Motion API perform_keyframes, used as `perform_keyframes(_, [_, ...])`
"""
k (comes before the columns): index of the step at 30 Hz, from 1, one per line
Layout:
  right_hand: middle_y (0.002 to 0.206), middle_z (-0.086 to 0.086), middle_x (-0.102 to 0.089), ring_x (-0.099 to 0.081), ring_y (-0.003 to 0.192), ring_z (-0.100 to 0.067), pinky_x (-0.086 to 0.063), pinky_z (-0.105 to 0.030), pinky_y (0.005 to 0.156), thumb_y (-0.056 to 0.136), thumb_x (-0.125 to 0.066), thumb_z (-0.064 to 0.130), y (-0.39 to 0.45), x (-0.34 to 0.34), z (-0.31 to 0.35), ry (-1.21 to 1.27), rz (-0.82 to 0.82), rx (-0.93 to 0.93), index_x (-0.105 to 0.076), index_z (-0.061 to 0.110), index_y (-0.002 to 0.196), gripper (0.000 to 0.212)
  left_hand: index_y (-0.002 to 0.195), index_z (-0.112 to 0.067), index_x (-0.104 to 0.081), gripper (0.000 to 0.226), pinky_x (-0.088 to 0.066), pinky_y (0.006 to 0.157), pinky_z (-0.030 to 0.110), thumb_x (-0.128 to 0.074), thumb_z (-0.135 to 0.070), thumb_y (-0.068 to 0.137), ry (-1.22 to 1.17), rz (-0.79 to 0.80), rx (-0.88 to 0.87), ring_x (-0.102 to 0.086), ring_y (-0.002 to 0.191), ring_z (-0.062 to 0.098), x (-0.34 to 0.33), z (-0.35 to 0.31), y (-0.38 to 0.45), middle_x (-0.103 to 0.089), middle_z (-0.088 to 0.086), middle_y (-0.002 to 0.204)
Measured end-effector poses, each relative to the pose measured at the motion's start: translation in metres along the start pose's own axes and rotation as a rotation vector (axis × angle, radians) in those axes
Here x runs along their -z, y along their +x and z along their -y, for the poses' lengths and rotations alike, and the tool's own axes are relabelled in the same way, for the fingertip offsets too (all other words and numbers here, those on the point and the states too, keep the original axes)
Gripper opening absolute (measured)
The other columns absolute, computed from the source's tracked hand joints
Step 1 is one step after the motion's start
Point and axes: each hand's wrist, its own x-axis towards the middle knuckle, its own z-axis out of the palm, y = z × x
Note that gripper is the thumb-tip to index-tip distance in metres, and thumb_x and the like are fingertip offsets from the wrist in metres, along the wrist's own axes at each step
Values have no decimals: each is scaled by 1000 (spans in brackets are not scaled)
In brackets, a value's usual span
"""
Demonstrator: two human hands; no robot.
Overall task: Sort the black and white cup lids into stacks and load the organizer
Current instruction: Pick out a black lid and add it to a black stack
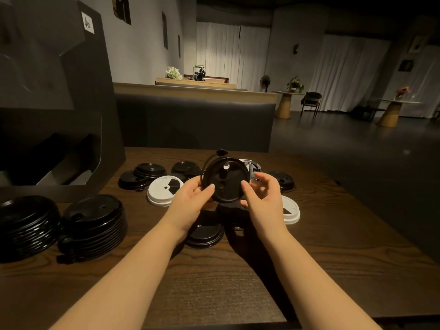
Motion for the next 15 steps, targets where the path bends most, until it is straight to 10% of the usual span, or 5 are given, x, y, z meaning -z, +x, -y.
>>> perform_keyframes(15, [141, -6, -44, -35, 134, -24, -32, -37, 109, 80, -66, 52, 6, 10, -8, -1002, 419, -46, -46, 16, 136, 70, 116, -12, -63, 22, -48, 101, 48, -52, -16, 97, -98, -318, 90, -65, 107, 22, 14, 4, 11, -70, 6, 109])
